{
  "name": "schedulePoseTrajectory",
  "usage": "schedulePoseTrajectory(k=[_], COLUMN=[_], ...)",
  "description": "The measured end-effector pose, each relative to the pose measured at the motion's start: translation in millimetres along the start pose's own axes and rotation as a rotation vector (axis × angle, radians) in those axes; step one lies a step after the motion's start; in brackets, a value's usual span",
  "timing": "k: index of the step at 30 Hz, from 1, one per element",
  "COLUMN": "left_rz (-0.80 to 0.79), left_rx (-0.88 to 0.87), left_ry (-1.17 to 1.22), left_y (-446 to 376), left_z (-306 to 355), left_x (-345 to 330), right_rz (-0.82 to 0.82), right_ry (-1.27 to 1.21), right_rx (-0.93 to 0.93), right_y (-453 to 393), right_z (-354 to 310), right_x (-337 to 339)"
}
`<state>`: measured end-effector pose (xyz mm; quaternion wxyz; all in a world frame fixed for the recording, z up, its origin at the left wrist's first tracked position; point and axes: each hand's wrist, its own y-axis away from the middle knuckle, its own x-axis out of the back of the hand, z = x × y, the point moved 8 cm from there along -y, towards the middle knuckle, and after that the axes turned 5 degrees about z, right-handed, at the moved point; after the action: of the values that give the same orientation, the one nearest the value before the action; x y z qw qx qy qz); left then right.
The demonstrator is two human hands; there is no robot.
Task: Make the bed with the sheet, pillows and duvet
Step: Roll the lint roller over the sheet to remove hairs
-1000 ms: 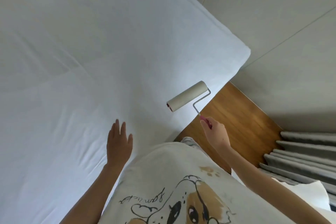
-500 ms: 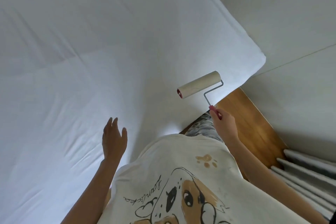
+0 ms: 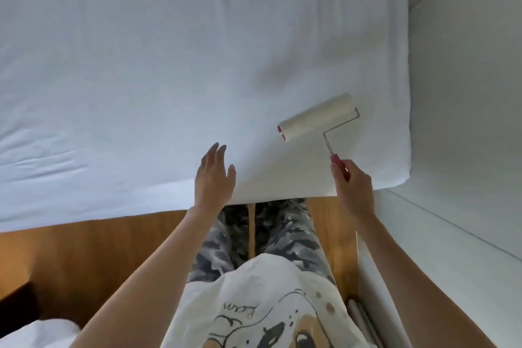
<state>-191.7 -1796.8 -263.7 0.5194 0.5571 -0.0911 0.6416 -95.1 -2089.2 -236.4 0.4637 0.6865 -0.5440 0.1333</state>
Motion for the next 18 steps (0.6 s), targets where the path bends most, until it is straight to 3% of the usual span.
schedulePoseTrajectory(k=[6, 10, 13, 18], left_rz=[0.126, 0.269, 0.363, 0.478], left_rx=[-0.069, 0.019, 0.097, 0.063], left_ry=[-0.033, -0.11, -0.106, -0.153], left_y=[-84.6, -134.2, -150.4, -153.8], left_z=[9.7, -22.3, -48.4, -51.9], left_x=[-96.8, -141.2, -163.5, -177.7], right_rz=[0.073, 0.116, 0.144, 0.126], right_ry=[-0.048, -0.073, -0.044, 0.005], right_rx=[0.083, 0.122, 0.111, 0.089], right_y=[-108.3, -154.0, -180.9, -202.7], right_z=[28.2, 40.0, 49.0, 57.4], right_x=[-28.3, -62.3, -85.4, -108.6])
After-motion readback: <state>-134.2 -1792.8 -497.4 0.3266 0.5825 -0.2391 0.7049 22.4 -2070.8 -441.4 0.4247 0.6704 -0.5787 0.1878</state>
